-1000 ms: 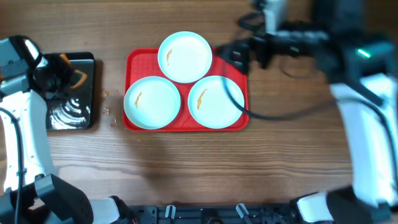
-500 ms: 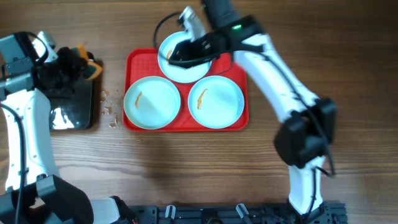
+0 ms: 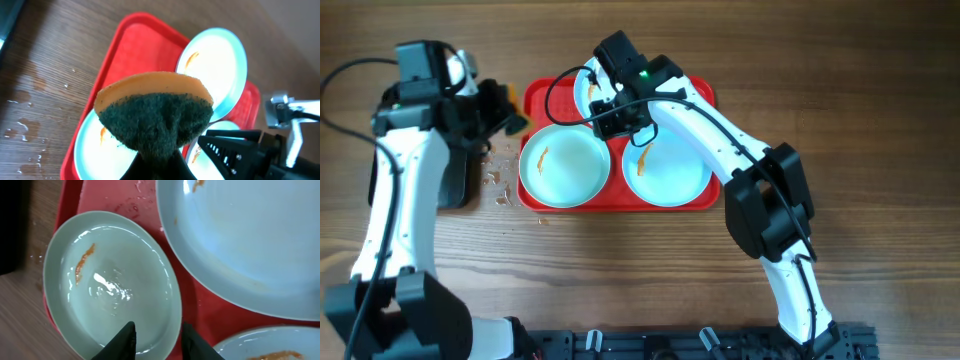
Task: Clean dirty plates on tray and stack at the side
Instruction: 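Grasp the rim of the top light-blue plate with the right gripper, then scrub the held top plate with the sponge in the left gripper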
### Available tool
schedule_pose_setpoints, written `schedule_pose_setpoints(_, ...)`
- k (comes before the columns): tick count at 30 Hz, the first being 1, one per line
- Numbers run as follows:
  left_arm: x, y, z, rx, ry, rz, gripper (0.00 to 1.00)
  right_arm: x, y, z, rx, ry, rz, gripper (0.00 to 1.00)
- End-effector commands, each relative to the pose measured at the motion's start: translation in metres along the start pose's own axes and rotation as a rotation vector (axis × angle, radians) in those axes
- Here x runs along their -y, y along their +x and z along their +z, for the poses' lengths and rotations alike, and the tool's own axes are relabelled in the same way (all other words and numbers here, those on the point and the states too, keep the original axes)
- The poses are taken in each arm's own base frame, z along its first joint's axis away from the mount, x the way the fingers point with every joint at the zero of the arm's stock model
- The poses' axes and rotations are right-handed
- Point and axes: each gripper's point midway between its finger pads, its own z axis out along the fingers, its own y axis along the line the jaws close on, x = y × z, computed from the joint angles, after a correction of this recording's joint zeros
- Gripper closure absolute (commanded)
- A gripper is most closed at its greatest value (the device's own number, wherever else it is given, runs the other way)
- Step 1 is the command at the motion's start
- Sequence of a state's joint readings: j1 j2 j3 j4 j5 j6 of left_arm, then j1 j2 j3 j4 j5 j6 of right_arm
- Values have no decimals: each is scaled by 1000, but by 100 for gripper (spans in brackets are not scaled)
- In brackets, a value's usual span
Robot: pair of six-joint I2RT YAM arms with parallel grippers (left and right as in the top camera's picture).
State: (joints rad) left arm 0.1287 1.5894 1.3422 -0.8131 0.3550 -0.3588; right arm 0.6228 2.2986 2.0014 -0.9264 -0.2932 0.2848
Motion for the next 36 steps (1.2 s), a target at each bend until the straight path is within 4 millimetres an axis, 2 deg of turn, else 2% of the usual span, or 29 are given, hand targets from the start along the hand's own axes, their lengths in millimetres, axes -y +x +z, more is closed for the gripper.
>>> schedule_pose_setpoints(1, 1, 9, 22, -49, -40, 38, 96, 19, 9, 17, -34, 74, 20, 69)
schedule_pose_setpoints(7, -5, 18, 40, -93, -82, 43, 96, 22, 21, 32, -73, 83, 21, 71)
schedule_pose_setpoints(11, -8, 17, 41, -88, -98, 43, 96, 24, 27, 40, -98, 85, 26, 72)
schedule_pose_setpoints(16, -21, 13, 39, -63, -177, 45, 96, 21, 31, 44, -110, 86, 19, 72)
schedule_pose_setpoints(21, -22, 13, 39, -61, -183, 45, 96, 17, 39, 50, -128, 88, 10, 74)
schedule_pose_setpoints(28, -22, 13, 39, -62, -183, 46, 96, 24, 48, 64, -134, 93, 7, 75)
schedule_pose_setpoints(35, -24, 19, 38, -85, -193, 41, 96, 22, 42, 65, -109, 85, 1, 95)
schedule_pose_setpoints(36, -25, 21, 38, -92, -197, 39, 96, 22, 42, 65, -108, 85, 1, 96)
